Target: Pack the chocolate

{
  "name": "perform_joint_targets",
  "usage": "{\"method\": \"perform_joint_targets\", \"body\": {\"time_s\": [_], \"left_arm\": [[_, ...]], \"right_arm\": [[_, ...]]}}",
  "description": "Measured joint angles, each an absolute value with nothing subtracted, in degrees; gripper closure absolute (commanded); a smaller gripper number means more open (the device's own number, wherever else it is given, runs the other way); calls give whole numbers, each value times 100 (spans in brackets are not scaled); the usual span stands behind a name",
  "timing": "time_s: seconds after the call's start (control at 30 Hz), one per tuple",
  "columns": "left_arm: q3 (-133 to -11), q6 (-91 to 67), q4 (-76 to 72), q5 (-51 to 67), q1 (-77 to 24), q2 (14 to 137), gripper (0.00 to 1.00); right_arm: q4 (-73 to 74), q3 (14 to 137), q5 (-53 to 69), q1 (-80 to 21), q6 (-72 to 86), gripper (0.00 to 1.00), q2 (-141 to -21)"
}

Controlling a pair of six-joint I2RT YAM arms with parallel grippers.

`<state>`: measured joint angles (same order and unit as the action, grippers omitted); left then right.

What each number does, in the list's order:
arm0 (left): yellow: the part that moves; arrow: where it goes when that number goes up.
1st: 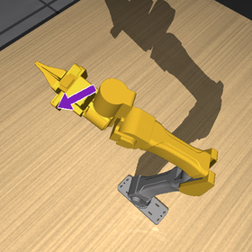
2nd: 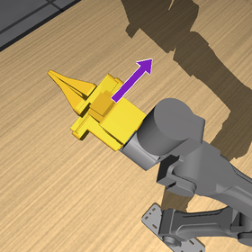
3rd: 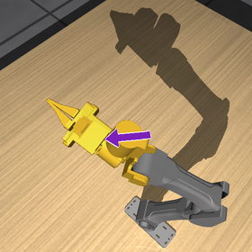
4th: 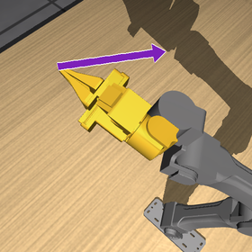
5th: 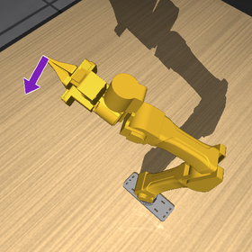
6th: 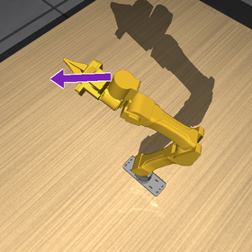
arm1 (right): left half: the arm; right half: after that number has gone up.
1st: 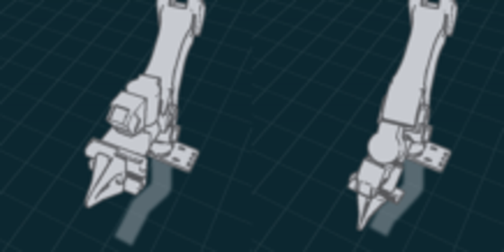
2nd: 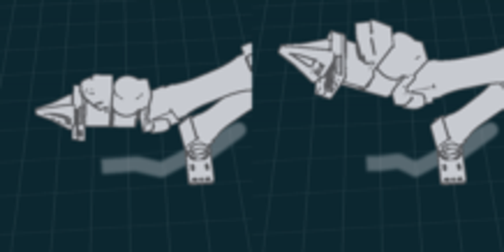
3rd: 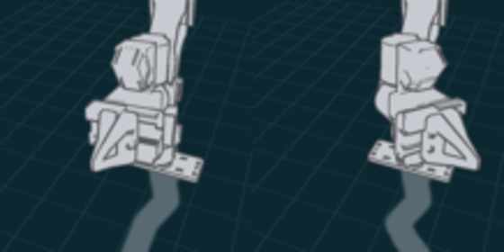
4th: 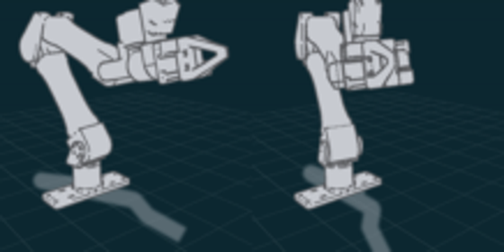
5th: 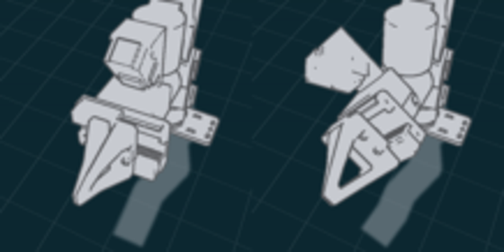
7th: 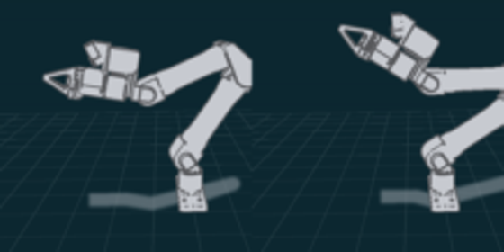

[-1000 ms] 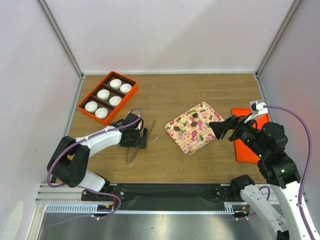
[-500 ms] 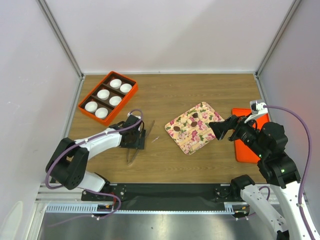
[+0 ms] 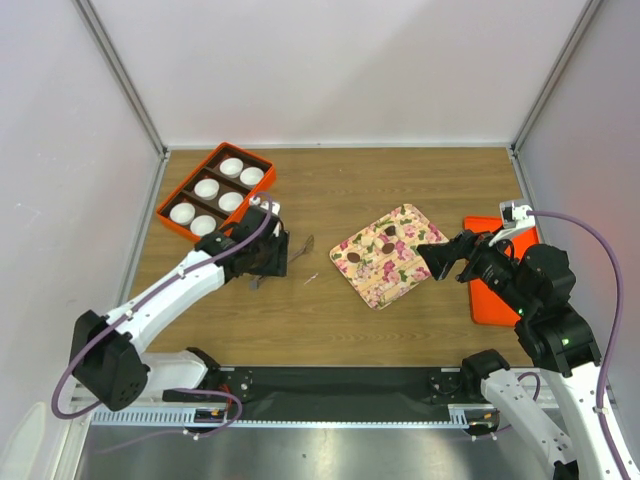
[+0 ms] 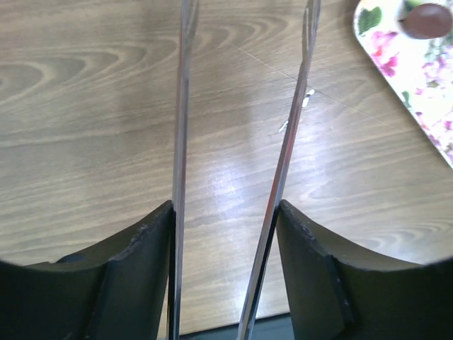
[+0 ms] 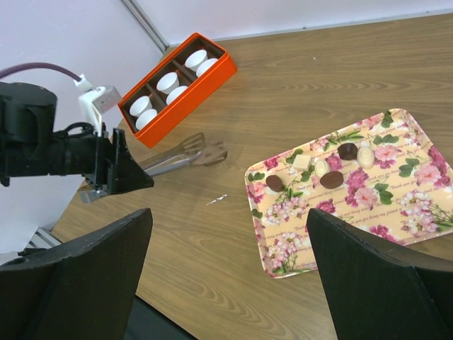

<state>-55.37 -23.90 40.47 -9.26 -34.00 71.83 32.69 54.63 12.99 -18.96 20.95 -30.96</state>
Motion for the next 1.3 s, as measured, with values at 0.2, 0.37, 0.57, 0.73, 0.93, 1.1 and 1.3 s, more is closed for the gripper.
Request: {"method": "perform_joint_targets", "body": {"time_s": [0.2, 0.37, 0.57, 0.73, 0.93, 1.1, 1.3], "left_arm": [[-5902, -2381, 4532, -930, -3428, 7072, 41], [-6062, -2349, 4755, -932, -3433, 7063, 42], [-6136, -2351, 4923, -1039, -3439, 6980, 42], [-6869, -2338, 5450, -1621, -3450, 6989, 44], [-7935, -1946, 5498, -1778, -3568, 7013, 47], [-8204, -1693, 5332, -1557, -4342, 7345, 48], [-8414, -1590, 5192, -1496, -5054, 8110, 48]], "right_arm": [[3271, 5463, 1302, -1896, 2097, 0, -3096], [3267, 5457, 1308, -1896, 2121, 0, -3096], [3271, 5454, 1321, -1896, 2134, 0, -3096], [3273, 5454, 1323, -1896, 2137, 0, -3116], [3306, 5454, 1310, -1896, 2139, 0, -3214], [3494, 5457, 1085, -1896, 2137, 0, -3317], [3732, 5629, 718, -1896, 2112, 0, -3356]]}}
